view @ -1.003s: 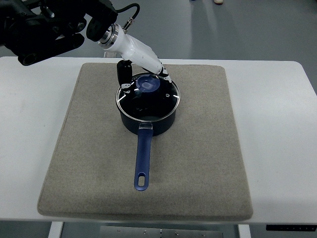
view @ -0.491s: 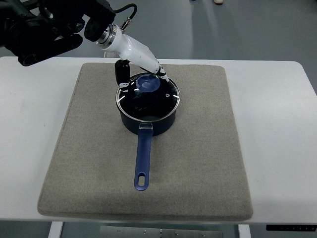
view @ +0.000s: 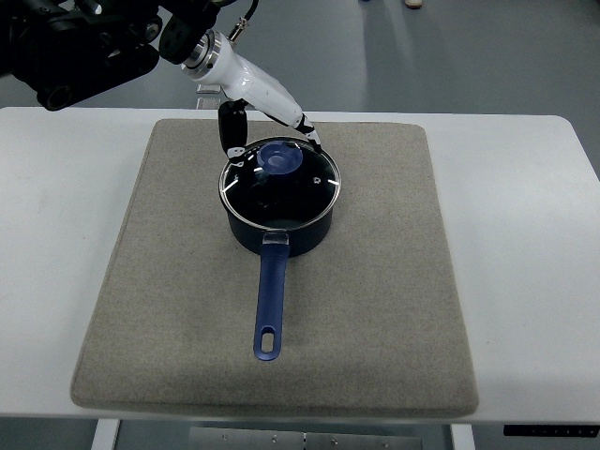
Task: Open pot lid and place left with left hand
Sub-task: 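Lower the left hand onto the glass lid around the blue knob, then close the left hand fingers on the blue lid knob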
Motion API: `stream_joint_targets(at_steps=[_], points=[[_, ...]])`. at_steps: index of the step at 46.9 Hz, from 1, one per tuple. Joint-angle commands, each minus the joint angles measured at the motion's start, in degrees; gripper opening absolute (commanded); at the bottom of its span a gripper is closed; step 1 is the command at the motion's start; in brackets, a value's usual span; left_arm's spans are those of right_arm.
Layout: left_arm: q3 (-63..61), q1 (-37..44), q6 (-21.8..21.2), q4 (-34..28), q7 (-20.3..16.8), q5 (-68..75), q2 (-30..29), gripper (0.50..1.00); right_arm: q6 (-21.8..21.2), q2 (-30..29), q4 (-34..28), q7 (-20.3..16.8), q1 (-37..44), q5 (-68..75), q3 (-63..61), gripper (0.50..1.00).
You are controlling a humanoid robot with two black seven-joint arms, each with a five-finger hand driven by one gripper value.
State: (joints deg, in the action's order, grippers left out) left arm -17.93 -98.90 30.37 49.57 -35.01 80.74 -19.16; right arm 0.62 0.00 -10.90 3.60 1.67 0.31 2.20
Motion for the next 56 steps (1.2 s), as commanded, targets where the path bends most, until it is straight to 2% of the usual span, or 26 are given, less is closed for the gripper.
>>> stream_joint_targets(at_steps=[1,18,32,56], points=[[-0.1,0.0,1.1,0.1,0.0,-1.3,0.1,0.986,0.0,0.0,0.0,0.0,0.0,0.0,0.0,0.917],[-0.8,0.0,2.5,-0.2,0.0,0.1,1.5,0.986,0.0,0.0,0.0,0.0,0.0,0.0,0.0,0.917],[-0.7,0.1,-0.2,-1.1,0.0,0.3,2.5,0.981,0.0,0.0,0.0,0.0,0.0,0.0,0.0,0.917],[-0.6,0.5,-1.2,-1.4,0.0,5.1,2.6,0.988,0.0,0.0,0.0,0.0,0.0,0.0,0.0,0.917]])
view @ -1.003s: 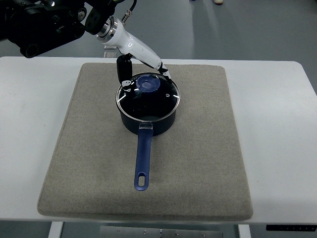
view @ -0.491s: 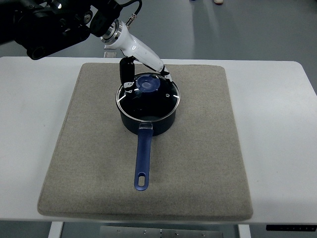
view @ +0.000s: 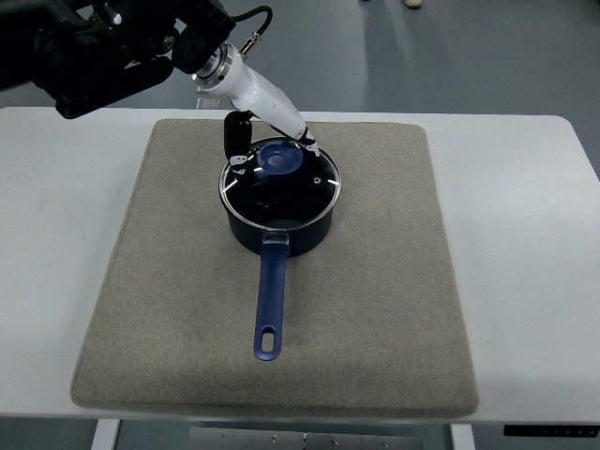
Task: Open pot lid and place left with left hand
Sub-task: 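Close the left hand fingers on the blue lid knob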
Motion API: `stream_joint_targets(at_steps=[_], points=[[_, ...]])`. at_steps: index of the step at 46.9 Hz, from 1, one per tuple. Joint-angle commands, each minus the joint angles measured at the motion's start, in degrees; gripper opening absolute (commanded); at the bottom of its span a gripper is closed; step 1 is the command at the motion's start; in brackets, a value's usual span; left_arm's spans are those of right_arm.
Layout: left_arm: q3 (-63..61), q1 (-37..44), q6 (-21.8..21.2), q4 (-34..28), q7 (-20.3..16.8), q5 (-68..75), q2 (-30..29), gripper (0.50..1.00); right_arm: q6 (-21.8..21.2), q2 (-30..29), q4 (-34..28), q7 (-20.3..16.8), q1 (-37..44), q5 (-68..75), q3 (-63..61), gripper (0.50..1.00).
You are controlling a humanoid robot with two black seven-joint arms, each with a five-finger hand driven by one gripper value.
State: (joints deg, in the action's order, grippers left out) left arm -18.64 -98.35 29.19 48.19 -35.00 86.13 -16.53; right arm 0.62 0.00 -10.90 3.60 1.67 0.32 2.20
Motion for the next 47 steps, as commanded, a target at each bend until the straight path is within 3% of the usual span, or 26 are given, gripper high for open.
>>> stream_joint_targets(at_steps=[1,14,23,30,37,41,45,47], points=[[0.2,0.0,0.0,-0.1,0.0,-0.3,0.0,0.988,0.0,0.0,0.0,0.0,0.0,0.0,0.0,0.917],[0.2,0.2,0.0,0.0,0.0,-0.2,0.0,0.988,0.0,0.0,0.0,0.0,0.0,-0.1,0.0,0.917],[0.2,0.3,-1.2,0.0,0.0,-0.2,0.0,0.956,0.0,0.0,0.0,0.0,0.0,0.0,0.0,0.917],[0.3,0.3,-2.3,0.0,0.0,-0.2,0.0,0.876,0.0,0.0,0.0,0.0,0.0,0.0,0.0,0.917],[0.2,0.3,-2.6,0.0,0.0,-0.2,0.0,0.851,0.0,0.0,0.0,0.0,0.0,0.0,0.0,0.917],[0.1,0.4,-2.6,0.0,0.0,-0.1,0.4,0.806,0.0,0.0,0.0,0.0,0.0,-0.1,0.0,0.917],[0.1,0.4,-2.6,0.1,0.0,-0.1,0.4,0.711,0.0,0.0,0.0,0.0,0.0,-0.1,0.0,0.917],[0.1,0.4,-2.6,0.2,0.0,-0.1,0.4,0.703,0.0,0.0,0.0,0.0,0.0,-0.1,0.0,0.917]])
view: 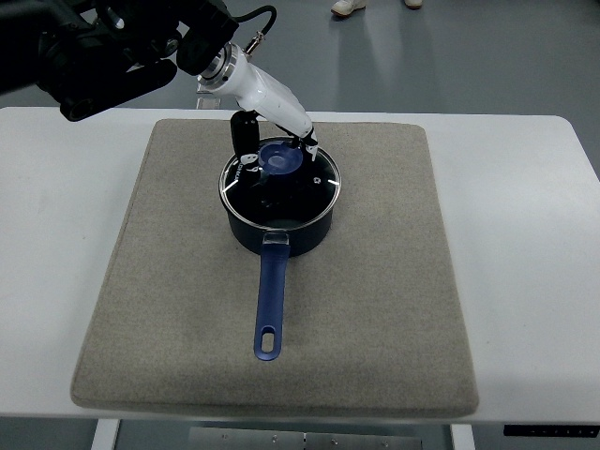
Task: Open pot lid and place left with left hand
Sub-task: 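Close the left hand fingers on the blue lid knob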
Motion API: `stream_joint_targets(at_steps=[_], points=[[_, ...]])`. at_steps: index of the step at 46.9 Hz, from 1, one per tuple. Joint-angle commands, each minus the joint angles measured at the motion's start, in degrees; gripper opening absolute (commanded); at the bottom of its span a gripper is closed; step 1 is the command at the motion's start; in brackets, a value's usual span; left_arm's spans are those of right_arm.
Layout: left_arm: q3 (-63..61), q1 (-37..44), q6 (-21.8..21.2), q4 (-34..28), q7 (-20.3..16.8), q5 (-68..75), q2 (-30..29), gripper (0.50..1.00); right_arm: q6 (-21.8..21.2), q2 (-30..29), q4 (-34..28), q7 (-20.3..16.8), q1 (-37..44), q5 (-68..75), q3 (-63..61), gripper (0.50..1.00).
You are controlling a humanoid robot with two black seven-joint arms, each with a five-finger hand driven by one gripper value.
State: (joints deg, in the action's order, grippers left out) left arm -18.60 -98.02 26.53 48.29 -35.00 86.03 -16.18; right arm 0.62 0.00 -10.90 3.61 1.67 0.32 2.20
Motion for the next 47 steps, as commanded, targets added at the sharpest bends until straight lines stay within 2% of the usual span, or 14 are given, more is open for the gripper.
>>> stream_joint_targets(at_steps=[1,9,12,14,17,47], points=[[0.0,0.0,0.0,0.3,0.0,0.0,0.0,0.703,0.0,0.0,0.0,0.0,0.0,-0.1,0.0,0.917],[0.0,0.0,0.0,0.5,0.0,0.0,0.0,0.664,0.0,0.0,0.0,0.0,0.0,0.0,0.0,0.917],[0.0,0.0,0.0,0.4,0.0,0.0,0.0,0.594,0.0,0.0,0.0,0.0,0.0,-0.1,0.0,0.917],[0.0,0.0,0.0,0.4,0.0,0.0,0.0,0.583,0.0,0.0,0.0,0.0,0.0,-0.1,0.0,0.917],[0.0,0.0,0.0,0.2,0.0,0.0,0.0,0.500,0.0,0.0,0.0,0.0,0.0,-0.1,0.0,0.917],[0.3,0.1,-0.2,0.6,0.0,-0.9,0.3,0.500,0.0,0.0,0.0,0.0,0.0,0.0,0.0,0.917]])
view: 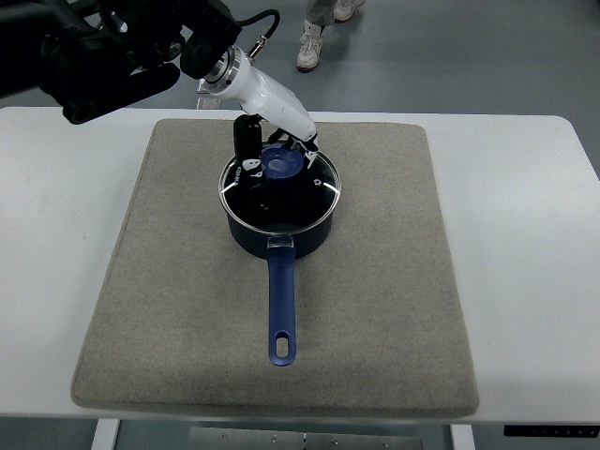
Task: Open pot lid and place left with left hand
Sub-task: 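Close the left hand fingers on the blue lid knob, then lift the glass lid off the pot with the left hand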
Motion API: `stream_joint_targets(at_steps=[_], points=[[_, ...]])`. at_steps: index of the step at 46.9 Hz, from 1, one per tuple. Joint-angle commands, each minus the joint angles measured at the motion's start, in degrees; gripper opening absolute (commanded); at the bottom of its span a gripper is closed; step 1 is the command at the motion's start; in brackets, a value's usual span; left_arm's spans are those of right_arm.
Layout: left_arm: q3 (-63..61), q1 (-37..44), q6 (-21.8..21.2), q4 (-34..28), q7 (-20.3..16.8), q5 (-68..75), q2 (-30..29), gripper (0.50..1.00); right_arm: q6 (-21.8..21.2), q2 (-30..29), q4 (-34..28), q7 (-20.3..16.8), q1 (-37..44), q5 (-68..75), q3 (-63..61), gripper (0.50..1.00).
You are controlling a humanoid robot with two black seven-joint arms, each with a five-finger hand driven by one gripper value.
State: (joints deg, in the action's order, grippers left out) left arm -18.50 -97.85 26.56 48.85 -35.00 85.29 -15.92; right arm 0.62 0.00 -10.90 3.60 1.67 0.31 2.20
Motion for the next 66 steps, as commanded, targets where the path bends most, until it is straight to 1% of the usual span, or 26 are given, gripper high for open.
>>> stream_joint_targets(at_steps=[1,30,43,56,61,66], points=[[0.3,-0.1,-0.2,-0.1,0.0,-0.1,0.1,0.500,0.0,0.0,0.0,0.0,0.0,0.0,0.0,0.917],[0.8,-0.8,-1.1,-0.7,0.0,-0.8,0.0,0.500,0.0,0.0,0.0,0.0,0.0,0.0,0.0,0.917],[0.8,-1.8,-3.7,-3.9,0.0,-0.9,-0.5,0.500,0.0,0.0,0.0,0.0,0.0,0.0,0.0,0.917],[0.8,-1.8,-4.3,-3.9,0.0,-1.0,-1.0,0.500,0.0,0.0,0.0,0.0,0.0,0.0,0.0,0.917],[0.8,-2.0,-5.9,-4.3,0.0,-0.7,-1.7,0.500,0.0,0.0,0.0,0.0,0.0,0.0,0.0,0.917],[0.7,-2.2,-6.3,-5.5,0.0,-0.8,-2.9,0.500,0.0,0.0,0.0,0.0,0.0,0.0,0.0,0.917]])
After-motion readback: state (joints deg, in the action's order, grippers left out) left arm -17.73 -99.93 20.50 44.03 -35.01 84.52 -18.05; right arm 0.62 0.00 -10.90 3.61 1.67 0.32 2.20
